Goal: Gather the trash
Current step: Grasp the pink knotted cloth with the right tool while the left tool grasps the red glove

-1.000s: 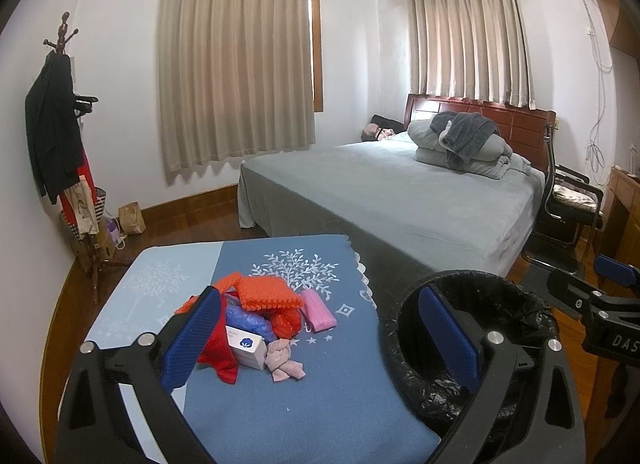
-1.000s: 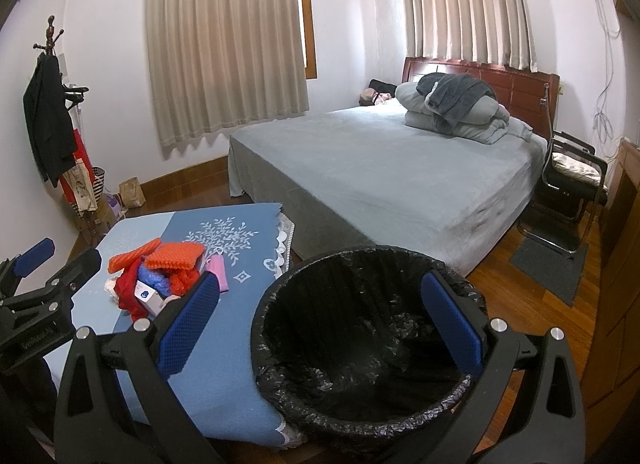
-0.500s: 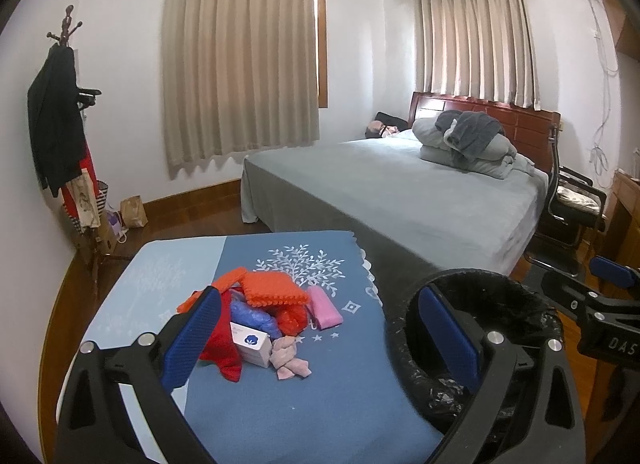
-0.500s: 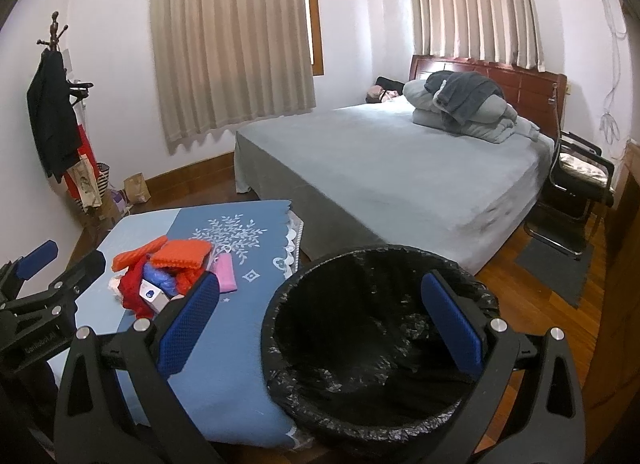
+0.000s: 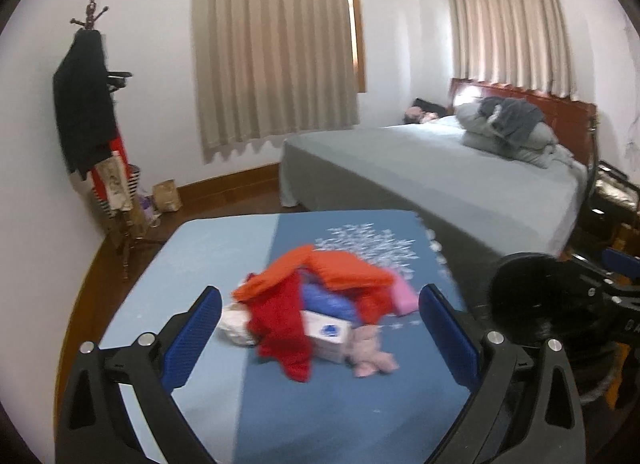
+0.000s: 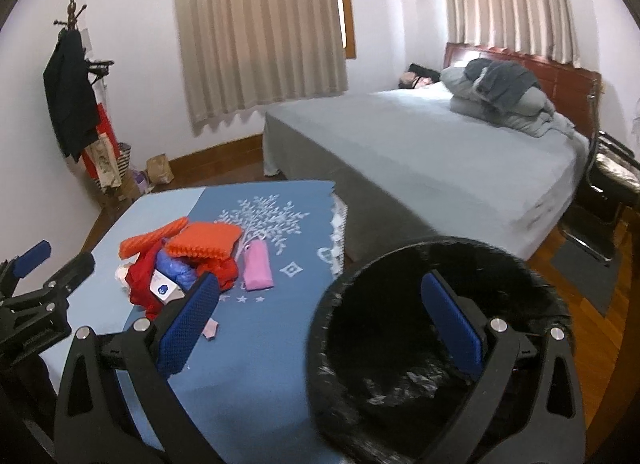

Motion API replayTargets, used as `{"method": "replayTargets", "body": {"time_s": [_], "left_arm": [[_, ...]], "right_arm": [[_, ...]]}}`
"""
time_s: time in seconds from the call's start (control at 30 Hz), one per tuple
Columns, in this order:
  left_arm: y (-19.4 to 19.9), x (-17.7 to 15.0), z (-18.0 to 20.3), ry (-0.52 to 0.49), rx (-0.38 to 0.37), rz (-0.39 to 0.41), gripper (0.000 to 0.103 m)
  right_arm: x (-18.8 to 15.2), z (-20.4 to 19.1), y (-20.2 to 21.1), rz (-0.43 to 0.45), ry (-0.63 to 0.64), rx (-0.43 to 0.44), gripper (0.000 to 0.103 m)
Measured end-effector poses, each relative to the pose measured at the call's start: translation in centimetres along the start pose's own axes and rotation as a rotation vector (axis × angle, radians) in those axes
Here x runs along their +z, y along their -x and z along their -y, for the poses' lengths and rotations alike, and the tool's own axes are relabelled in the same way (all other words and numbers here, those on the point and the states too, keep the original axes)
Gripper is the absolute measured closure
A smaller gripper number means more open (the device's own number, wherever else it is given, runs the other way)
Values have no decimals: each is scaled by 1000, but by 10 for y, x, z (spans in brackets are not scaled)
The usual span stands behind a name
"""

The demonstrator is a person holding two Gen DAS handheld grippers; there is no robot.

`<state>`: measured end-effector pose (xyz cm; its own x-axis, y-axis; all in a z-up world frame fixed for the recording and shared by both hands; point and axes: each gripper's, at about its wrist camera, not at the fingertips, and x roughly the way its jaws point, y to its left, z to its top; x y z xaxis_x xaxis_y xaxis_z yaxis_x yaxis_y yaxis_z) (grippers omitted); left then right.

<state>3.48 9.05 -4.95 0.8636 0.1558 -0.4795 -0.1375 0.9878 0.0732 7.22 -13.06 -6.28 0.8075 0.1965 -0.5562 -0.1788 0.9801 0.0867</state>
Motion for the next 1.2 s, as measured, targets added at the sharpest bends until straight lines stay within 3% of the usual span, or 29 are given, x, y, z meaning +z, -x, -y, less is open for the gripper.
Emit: {"method": "replayTargets", "body": {"time_s": [0.13,0.33,0.43,0.83,1.1,1.2], "left_arm": [[-21,-11,-19,4,34,-10,6],[-55,-33,-41,13,52,-80,9],[-63,-43,-50,24,65,-102,11],[-78,-66,-80,58,80,-150,17],[-83,-64,-83,65,72,-149,20],[-84,-62,-83,67,67,-152,21]], "right_arm": [[-7,-16,-34,-34,10,30,5],[-24,-42,-74,-86,41,77,19],[-31,-57,-91,-112,58,102,22],[-47,-115,-132,-181,164,200,37],[-58,-128,-154,-236,185,257,49],[-59,-134,-158,-269,187,333,66]]}}
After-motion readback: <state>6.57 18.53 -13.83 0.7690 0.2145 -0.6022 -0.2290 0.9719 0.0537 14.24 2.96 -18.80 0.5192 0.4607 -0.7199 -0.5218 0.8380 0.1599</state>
